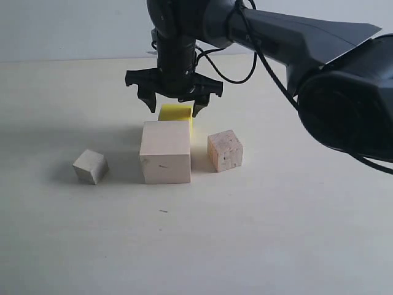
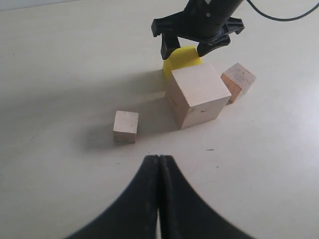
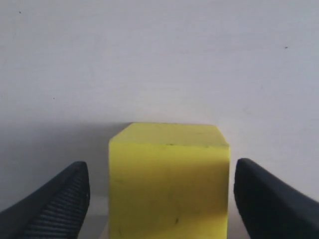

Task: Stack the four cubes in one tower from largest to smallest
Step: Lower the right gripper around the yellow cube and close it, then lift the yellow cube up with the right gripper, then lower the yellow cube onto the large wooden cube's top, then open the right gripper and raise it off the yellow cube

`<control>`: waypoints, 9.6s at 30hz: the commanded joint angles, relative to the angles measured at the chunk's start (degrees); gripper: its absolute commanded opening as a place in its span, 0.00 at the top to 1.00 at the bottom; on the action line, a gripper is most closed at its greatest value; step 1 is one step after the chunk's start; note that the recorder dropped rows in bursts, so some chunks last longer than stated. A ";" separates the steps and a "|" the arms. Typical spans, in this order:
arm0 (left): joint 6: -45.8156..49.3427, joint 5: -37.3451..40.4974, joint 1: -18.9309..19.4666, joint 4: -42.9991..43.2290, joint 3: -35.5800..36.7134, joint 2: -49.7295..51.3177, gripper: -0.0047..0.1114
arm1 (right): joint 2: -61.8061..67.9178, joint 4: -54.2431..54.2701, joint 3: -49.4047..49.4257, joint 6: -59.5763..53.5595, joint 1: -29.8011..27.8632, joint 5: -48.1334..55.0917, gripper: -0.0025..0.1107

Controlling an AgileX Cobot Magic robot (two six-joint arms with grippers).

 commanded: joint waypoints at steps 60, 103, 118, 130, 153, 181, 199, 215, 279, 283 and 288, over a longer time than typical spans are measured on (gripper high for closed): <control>1.72 1.19 0.08 -0.23 0.12 -0.39 0.96 | 3.92 0.57 -0.51 -10.09 -0.21 -6.64 0.36; 1.72 2.82 0.08 -0.23 0.60 -0.39 0.96 | -18.79 -10.14 -0.40 -9.56 11.84 2.21 0.98; 0.28 -2.66 0.08 -0.23 3.59 -0.39 0.96 | -35.37 -16.15 15.20 -25.15 23.64 -4.35 0.98; -1.28 -3.31 0.08 -0.34 3.59 -0.39 0.96 | -49.51 -18.20 38.34 -22.98 22.36 -17.07 0.98; -1.19 -5.36 0.08 -8.03 3.59 -0.39 0.96 | -33.43 -4.67 30.33 -5.30 7.25 -11.52 0.98; 1.98 -5.00 0.08 -9.18 3.59 -0.62 0.96 | -18.87 -3.38 22.44 1.07 7.25 -6.64 0.98; 3.07 -5.00 0.08 -9.13 3.59 -0.62 0.96 | -18.26 -4.84 22.44 1.49 7.25 -6.52 0.84; 3.08 -4.77 0.08 -9.13 3.59 -0.62 0.96 | -18.26 -3.55 22.44 1.49 7.25 -6.62 0.43; 3.51 -3.14 0.08 -9.13 3.59 -0.62 0.96 | -32.45 -16.79 22.45 -20.32 7.25 2.21 0.26; 3.51 -2.92 0.08 -9.01 3.59 -0.62 0.96 | -33.80 -19.65 22.45 -17.30 7.25 2.21 0.26; 3.51 -2.52 0.08 -8.21 3.59 -0.62 0.96 | -36.22 -22.49 27.23 -17.10 7.15 2.21 0.31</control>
